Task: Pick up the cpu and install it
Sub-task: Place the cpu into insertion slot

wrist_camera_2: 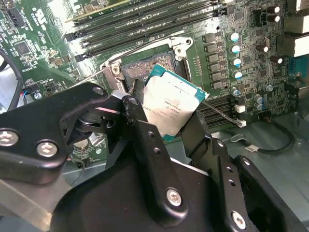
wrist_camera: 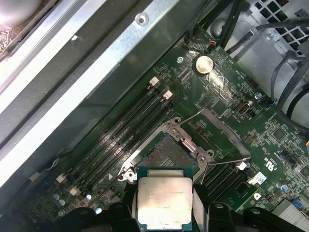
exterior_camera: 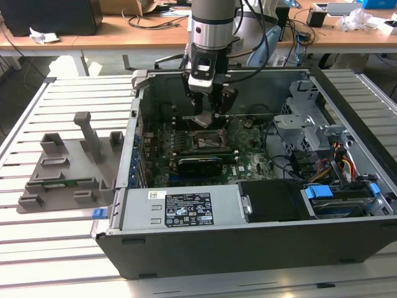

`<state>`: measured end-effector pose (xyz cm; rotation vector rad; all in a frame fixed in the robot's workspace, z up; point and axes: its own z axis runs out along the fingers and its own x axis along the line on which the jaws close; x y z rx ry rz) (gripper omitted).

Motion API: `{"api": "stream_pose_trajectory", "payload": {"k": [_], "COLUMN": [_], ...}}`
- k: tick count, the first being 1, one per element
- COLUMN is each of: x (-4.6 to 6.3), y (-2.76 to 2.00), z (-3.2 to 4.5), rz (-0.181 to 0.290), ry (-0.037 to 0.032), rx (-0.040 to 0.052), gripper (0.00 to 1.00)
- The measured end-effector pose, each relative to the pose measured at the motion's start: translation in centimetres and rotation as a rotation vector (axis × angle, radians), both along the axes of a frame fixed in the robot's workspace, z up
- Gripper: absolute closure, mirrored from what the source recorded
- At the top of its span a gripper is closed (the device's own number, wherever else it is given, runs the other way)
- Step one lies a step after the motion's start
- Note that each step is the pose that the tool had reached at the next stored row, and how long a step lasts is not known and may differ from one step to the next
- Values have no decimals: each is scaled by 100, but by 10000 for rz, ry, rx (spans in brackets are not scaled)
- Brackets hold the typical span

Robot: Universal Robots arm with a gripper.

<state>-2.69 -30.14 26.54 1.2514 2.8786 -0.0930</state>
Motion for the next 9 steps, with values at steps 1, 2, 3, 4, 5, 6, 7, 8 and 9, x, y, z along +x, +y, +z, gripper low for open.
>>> {"api": "stream_pose_trajectory", "payload": {"k": [1,2,3,4,5,6,7,8,9], "x": [0,0,0,0,0,0,0,0,0], "y": [0,0,0,0,0,0,0,0,0], "z": [0,0,0,0,0,0,0,0,0], "rz": [-32,-100,-138,-166,-208,-263,-288,-319,-366], "ry": [0,0,0,0,1,0,0,0,0], "rx": [0,0,-1,0,0,0,-1,0,0], "gripper": [45,45,45,45,45,45,45,45,45]}}
